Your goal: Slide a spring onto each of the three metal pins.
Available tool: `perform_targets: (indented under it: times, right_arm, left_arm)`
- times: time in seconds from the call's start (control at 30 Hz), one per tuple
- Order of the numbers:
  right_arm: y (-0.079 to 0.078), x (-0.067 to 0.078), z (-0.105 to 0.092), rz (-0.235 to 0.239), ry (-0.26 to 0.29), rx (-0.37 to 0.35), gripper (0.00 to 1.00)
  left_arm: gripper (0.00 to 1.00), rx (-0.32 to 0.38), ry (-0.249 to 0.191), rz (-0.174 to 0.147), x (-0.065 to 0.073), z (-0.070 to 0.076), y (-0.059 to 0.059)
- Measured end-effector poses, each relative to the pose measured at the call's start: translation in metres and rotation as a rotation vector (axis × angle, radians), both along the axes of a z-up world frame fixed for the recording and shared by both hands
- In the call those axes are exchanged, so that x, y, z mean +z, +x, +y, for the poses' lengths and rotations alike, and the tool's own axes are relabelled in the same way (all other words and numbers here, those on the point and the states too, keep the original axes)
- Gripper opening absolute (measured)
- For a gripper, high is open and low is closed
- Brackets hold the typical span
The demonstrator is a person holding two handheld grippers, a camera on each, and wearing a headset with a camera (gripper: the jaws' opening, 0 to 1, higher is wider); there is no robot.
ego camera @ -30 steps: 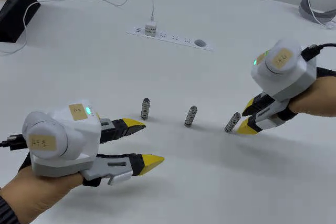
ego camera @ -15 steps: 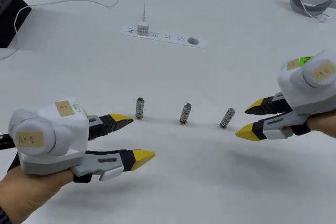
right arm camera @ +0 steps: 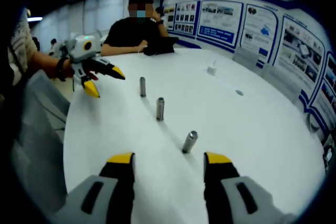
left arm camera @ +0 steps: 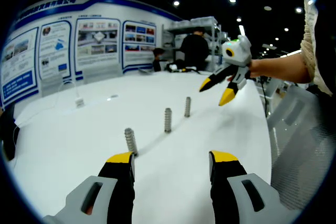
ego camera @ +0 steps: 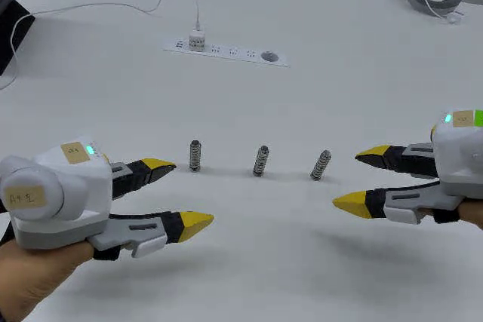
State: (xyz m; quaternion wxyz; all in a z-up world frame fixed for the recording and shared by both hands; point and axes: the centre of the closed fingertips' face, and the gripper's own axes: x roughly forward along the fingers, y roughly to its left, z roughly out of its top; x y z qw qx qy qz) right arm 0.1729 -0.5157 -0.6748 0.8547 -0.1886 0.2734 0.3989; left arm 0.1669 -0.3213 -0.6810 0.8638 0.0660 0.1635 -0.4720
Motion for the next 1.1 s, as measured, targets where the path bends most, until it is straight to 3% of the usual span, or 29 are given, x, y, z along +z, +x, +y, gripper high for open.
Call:
perform_targets:
  times: [0.5, 1.1]
  right_arm:
    - [-0.005, 0.004, 0.002, -0.055, 0.114, -0.087, 0.65]
    - [-0.002, -0.001, -0.008, -0.078, 0.135, -0.116, 0.68]
  left_arm:
    - [0.63, 0.053, -0.014, 0.006, 0.001, 0.013, 0.003]
    - [0.67, 0.082, -0.002, 0.016, -0.004, 0.018, 0.001]
